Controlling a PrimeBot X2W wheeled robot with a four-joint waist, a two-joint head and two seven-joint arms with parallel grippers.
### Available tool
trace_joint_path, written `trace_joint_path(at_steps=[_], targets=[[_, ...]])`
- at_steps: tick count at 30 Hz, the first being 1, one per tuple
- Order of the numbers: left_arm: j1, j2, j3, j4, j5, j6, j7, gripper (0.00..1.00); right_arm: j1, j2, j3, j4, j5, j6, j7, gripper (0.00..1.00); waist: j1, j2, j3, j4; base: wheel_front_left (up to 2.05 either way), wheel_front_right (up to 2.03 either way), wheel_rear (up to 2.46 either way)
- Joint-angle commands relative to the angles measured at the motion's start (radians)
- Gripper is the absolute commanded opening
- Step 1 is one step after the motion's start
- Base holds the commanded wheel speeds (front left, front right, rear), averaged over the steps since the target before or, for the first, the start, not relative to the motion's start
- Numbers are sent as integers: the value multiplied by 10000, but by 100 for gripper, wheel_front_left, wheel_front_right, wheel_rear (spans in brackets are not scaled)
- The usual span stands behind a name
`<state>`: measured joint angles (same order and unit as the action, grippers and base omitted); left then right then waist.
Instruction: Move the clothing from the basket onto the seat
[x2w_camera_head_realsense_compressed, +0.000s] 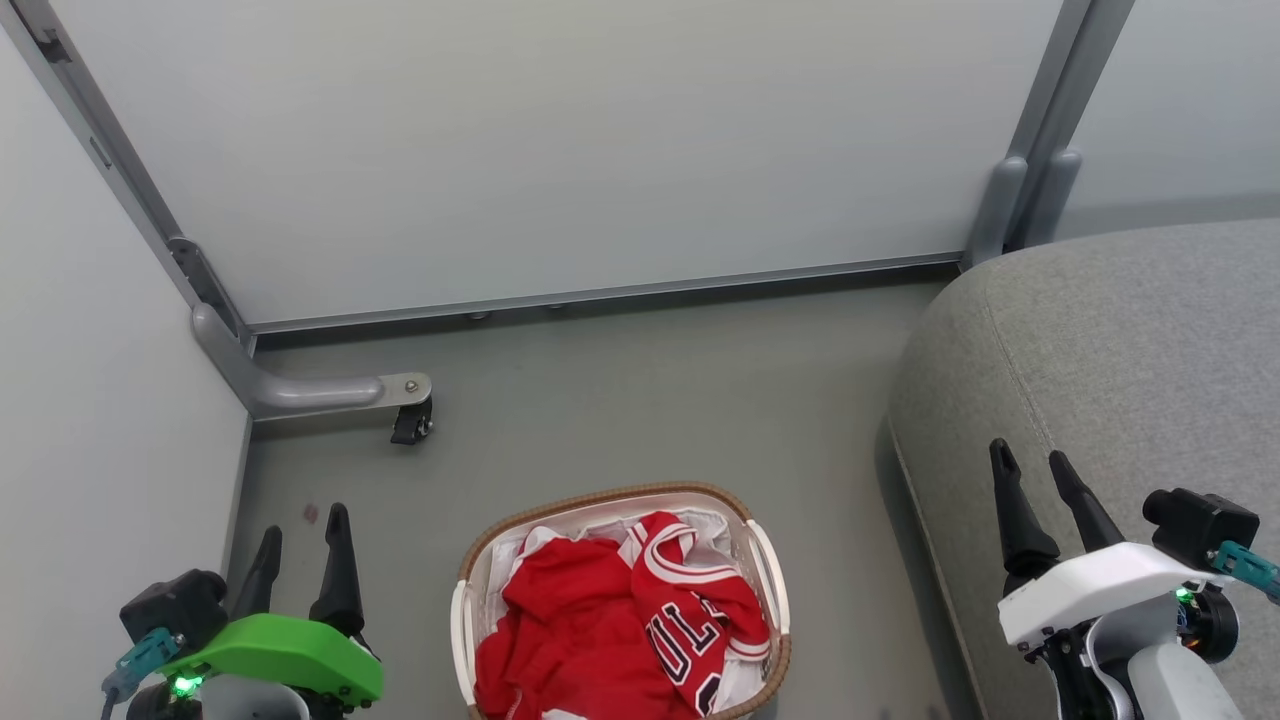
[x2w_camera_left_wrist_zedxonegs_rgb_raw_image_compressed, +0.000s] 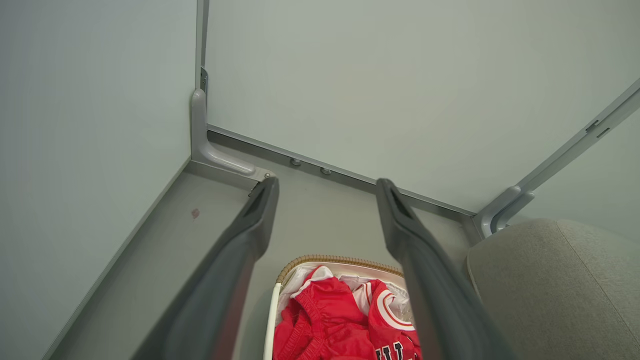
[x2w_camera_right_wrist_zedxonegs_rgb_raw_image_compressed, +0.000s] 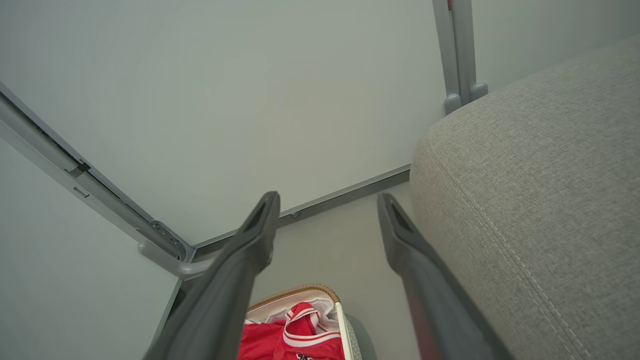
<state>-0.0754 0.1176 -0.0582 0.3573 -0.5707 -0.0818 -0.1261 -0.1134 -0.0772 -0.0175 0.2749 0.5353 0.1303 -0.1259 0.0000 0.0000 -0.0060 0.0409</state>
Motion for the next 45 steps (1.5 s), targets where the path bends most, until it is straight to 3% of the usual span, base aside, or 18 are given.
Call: trace_joint_path(at_steps=[1,24,45], targets=[[-7,130,-20,-77,228,38,-95,100,-151,-91,21,-54,-239,5,-94,100,0,0,-5,4,0,0,0],[262,301,-256,304,2462,188,-676,100,-170,-34,173,317,-2933,5,-677,100,0,0,-154,109,0,0,0],[314,85,-243,588,3952,-99,-1103,100,-202,81,-5,428,-4947,4,-1111,100,0,0,-17,119,0,0,0]])
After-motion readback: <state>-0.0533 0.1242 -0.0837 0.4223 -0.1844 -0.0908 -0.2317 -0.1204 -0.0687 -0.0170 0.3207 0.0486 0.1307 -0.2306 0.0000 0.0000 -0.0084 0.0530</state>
